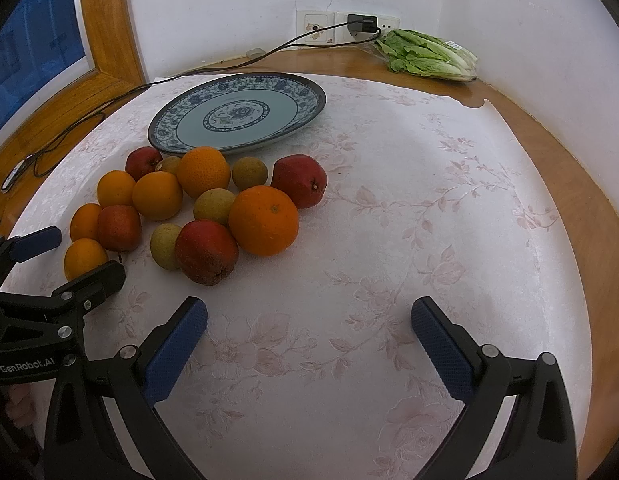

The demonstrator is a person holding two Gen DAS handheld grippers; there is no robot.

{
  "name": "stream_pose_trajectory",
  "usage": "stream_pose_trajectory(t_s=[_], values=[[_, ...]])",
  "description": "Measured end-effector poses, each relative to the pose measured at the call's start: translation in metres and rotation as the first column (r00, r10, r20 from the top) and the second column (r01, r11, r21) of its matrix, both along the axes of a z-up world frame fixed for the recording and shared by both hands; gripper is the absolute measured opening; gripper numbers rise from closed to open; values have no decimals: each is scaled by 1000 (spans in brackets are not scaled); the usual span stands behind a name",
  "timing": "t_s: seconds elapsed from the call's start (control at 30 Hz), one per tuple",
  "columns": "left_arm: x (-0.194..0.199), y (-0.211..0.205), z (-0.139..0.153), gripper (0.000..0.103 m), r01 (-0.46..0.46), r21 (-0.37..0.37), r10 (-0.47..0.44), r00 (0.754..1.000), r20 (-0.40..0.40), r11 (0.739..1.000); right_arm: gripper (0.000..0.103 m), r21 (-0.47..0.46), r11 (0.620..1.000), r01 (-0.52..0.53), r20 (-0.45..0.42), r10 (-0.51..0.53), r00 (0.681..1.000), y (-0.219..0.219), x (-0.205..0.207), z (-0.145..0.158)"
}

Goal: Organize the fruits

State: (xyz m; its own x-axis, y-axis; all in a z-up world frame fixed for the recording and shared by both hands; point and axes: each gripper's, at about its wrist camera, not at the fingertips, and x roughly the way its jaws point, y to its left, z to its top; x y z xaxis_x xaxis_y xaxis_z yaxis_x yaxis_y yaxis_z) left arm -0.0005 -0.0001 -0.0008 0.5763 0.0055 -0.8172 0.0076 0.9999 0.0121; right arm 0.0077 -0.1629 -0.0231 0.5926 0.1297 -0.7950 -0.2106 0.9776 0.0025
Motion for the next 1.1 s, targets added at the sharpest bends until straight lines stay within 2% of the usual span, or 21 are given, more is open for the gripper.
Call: stream_pose_trajectory(t_s=[0.6,0.77,1.1], values=[[-1,3,4,102,10,-16,-10,1000,-19,1000,103,2,1000,-17,-18,17,1000,2,1,1],[-8,5,10,102,8,-32,-8,1000,-15,999,99,51,997,-60,-31,62,998,2,-5,5],[-24,-2,23,97,12,-32,-11,1000,12,999,98,77,994,-76,2,76,997,-6,-15,17]])
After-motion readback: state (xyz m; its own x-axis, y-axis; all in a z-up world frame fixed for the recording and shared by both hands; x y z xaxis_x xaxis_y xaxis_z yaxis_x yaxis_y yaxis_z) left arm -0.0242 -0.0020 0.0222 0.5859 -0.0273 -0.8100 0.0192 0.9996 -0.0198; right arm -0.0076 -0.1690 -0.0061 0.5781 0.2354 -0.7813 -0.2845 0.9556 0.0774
